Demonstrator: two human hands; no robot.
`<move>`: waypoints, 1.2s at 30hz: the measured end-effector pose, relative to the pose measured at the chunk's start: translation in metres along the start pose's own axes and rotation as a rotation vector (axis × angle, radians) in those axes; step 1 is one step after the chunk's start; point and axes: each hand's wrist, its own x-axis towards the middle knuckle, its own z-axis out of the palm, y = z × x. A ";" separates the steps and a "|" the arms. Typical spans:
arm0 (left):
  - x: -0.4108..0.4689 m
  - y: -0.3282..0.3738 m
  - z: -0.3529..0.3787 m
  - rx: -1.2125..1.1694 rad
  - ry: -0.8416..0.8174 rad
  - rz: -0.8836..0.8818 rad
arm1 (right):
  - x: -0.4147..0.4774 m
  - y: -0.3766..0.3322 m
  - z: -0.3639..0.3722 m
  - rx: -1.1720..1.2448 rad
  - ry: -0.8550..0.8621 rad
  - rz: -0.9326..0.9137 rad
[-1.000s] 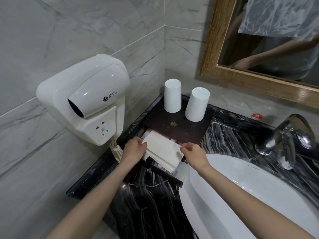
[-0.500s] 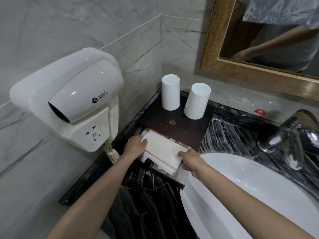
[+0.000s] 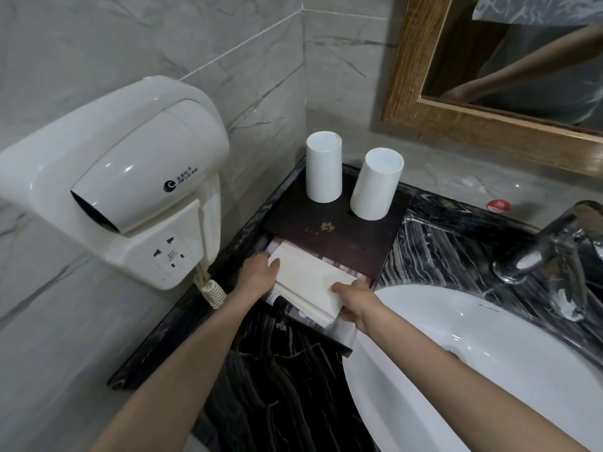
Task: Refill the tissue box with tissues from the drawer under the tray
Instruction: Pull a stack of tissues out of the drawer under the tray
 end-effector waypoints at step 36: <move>-0.014 0.000 -0.012 -0.261 0.059 -0.007 | -0.020 -0.006 -0.004 0.030 0.022 -0.094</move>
